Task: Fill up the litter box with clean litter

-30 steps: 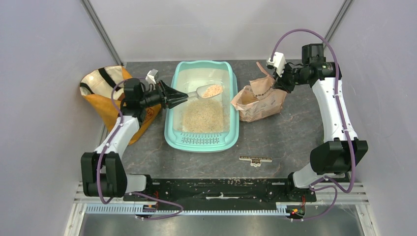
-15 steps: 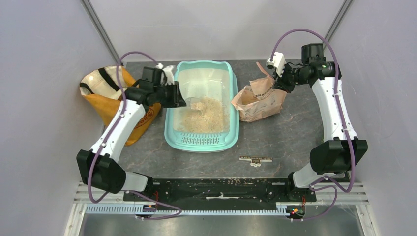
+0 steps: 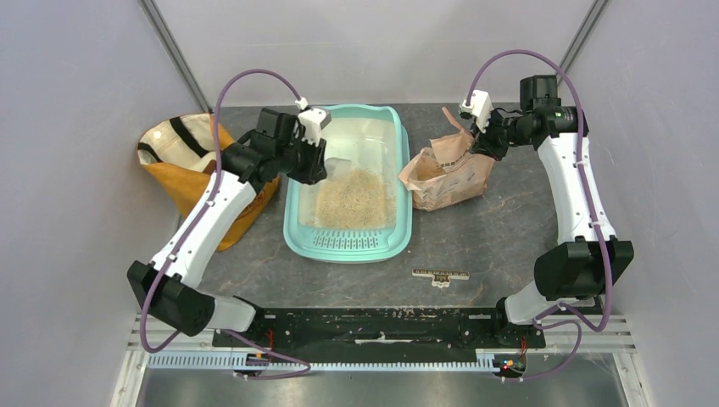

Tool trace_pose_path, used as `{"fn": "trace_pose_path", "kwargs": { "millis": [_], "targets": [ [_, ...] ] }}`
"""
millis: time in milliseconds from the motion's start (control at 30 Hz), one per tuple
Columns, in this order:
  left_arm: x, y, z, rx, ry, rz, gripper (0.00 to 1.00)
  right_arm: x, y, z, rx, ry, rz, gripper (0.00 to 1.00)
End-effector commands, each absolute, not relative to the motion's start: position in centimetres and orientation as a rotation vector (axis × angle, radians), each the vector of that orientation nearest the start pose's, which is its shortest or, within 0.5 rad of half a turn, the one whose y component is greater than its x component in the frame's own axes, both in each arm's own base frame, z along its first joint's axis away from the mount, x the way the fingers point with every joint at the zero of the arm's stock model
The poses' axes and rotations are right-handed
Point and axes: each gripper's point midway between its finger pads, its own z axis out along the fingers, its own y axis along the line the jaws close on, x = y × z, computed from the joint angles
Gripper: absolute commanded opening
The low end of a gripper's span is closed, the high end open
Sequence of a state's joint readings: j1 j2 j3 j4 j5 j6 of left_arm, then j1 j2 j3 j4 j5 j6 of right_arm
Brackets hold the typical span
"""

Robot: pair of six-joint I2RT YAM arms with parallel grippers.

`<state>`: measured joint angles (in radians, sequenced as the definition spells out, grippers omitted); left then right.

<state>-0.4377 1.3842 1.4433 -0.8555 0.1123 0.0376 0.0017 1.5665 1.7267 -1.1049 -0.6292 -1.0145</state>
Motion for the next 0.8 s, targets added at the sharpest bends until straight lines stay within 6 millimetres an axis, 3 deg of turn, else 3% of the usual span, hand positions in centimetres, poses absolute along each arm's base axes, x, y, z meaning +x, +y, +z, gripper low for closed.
{"fn": "trace_pose_path", "kwargs": {
  "millis": [0, 133, 300, 433, 600, 767],
  "targets": [
    [28.7, -24.0, 32.8, 0.725, 2.001, -0.867, 0.02, 38.2, 9.1, 32.1, -1.312, 1.689, 0.274, 0.00],
    [28.3, -27.2, 34.6, 0.771, 1.949, -1.041, 0.02, 38.3, 9.2, 32.4, -1.305, 1.683, 0.276, 0.00],
    [29.4, -30.4, 35.7, 0.750, 1.919, -1.164, 0.02, 38.3, 9.4, 32.8, -1.295, 1.674, 0.287, 0.00],
    [29.8, -33.3, 34.6, 0.800, 1.930, -1.164, 0.02, 38.5, 9.5, 33.1, -1.282, 1.666, 0.289, 0.00],
    [31.4, -34.5, 31.3, 0.807, 2.045, -1.102, 0.02, 38.4, 9.7, 33.4, -1.276, 1.655, 0.293, 0.00],
    [35.6, -35.6, 29.6, 0.718, 2.122, -0.877, 0.02, 38.2, 9.9, 33.7, -1.269, 1.634, 0.299, 0.00]
  ]
}}
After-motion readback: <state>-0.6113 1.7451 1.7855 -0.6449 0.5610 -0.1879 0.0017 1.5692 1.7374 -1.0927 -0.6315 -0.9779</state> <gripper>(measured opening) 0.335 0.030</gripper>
